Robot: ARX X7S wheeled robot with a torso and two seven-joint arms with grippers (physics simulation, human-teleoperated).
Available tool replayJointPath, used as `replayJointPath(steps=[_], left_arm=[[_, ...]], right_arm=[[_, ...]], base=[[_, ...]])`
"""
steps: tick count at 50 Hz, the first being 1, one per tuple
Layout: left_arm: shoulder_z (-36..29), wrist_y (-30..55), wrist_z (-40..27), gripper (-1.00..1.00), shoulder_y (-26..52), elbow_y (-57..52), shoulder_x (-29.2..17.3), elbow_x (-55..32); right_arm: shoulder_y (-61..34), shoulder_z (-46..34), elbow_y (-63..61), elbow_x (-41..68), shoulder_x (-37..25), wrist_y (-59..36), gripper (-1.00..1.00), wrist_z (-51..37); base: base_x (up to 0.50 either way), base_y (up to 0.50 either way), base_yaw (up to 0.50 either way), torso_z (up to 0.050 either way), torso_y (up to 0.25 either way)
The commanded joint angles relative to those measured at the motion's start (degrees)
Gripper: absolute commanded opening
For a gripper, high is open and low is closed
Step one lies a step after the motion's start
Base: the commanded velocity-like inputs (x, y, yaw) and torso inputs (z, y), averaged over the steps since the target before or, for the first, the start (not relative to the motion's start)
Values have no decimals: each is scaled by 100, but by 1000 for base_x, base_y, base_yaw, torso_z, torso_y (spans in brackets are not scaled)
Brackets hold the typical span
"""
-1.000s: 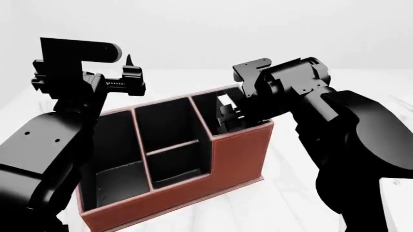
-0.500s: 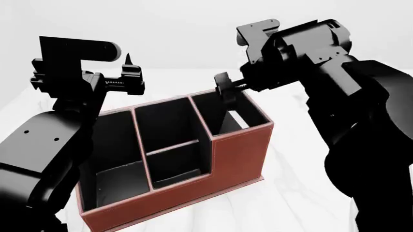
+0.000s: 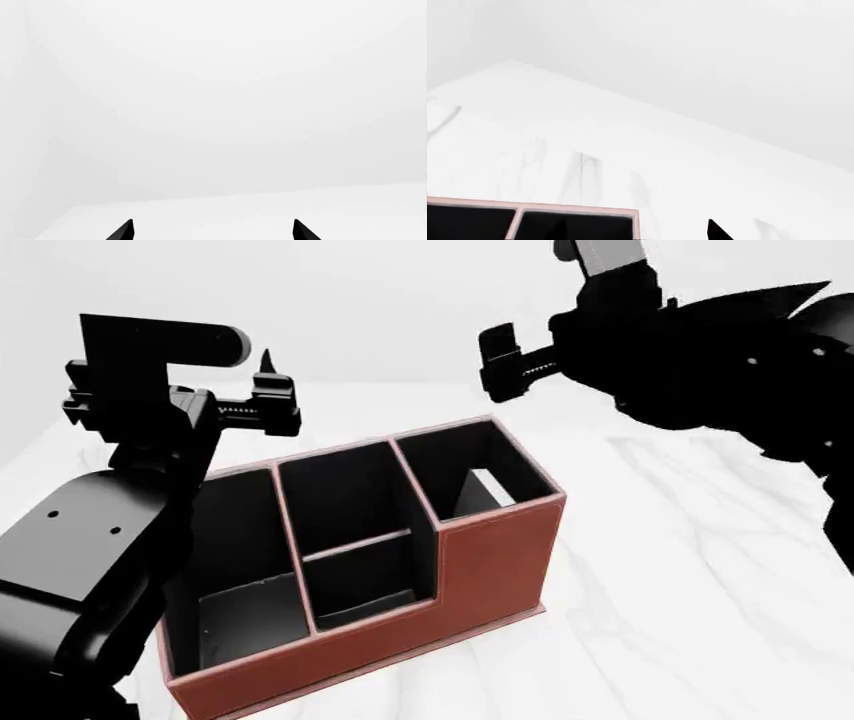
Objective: Pick up the book and place it in the right compartment of the caddy.
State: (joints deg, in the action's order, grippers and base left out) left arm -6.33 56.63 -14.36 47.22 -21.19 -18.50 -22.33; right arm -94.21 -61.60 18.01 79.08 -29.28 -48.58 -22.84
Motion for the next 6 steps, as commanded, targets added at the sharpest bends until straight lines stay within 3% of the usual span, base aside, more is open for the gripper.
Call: replayJointPath(steps=[1, 6], left_arm=[[30, 72, -30, 100, -8, -128, 0, -72], [35, 87, -49, 100, 15, -150, 0, -84]], right_arm=[[2044, 665, -4552, -585, -2009, 1386, 100, -2427], [2115, 673, -4953, -610, -2242, 1336, 100, -2740]], base=[[0, 0, 0, 0, 0], [0, 0, 0, 0, 0]])
